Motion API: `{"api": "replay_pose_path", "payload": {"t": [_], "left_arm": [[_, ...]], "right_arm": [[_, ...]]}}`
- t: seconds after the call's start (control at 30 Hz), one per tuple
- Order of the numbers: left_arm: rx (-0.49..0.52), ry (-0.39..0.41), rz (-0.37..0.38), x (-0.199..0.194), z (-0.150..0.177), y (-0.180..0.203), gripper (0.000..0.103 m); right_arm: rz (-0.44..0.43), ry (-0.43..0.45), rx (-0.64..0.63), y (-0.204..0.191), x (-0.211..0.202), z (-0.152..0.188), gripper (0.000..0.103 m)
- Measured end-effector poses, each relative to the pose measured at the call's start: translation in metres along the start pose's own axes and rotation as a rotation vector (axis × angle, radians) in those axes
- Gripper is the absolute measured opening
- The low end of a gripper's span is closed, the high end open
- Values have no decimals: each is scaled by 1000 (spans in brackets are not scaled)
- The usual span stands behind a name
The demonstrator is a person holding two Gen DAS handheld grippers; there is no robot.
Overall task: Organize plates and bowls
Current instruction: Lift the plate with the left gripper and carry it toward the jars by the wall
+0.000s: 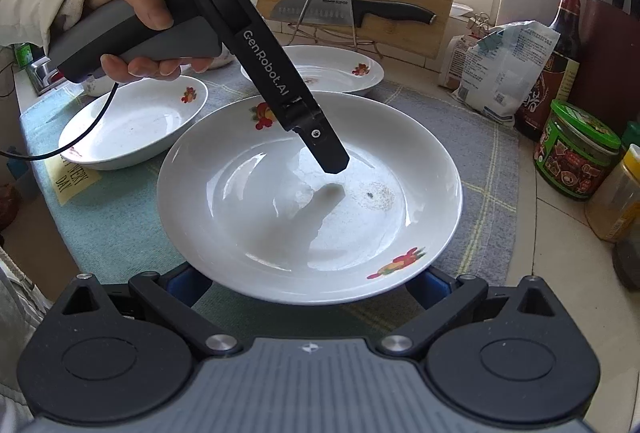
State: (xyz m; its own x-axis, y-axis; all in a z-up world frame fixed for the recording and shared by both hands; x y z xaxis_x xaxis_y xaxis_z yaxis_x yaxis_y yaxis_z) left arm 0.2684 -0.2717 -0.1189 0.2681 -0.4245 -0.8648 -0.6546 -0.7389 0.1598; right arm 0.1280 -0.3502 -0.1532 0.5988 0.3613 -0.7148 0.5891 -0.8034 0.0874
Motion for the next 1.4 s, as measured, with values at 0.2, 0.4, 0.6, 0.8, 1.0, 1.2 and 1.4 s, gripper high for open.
{"api": "replay_pose_path", "payload": {"t": [0.2, 0.4, 0.6, 0.8, 1.0, 1.2, 1.4], "left_arm": [[14, 11, 13, 12, -25, 7, 76], [26, 18, 20, 27, -44, 11, 76], [38, 28, 22, 44, -62, 13, 76], [43, 31, 22, 58, -76, 11, 76], [47, 44, 23, 66, -86, 11, 76], [39, 52, 17, 76, -94, 8, 76], [29, 65, 14, 83, -101, 6, 76]], "right_arm": [[19, -7, 17, 24, 2, 2, 103], [38, -9, 35, 49, 6, 2, 103], [47, -10, 58, 72, 11, 1, 103], [57, -16, 64, 90, 19, 0, 103], [67, -16, 76, 103, 24, 1, 103], [71, -16, 80, 112, 32, 0, 103], [83, -21, 80, 118, 37, 0, 103]]}}
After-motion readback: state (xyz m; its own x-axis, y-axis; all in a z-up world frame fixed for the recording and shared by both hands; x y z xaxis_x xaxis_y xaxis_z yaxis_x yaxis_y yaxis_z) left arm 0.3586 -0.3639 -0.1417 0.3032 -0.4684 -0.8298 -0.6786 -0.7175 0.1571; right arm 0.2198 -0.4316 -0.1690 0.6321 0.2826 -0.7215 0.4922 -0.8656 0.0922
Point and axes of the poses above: each gripper's, at about its wrist camera, not at the fingertips, and x roughly the way its jaws point, y to its right, z to its underside, the point moved 6 cm from there along x, roughly the way its jaws point, and after that the axes turned 5 degrees about -x, right-handed, at the moved point
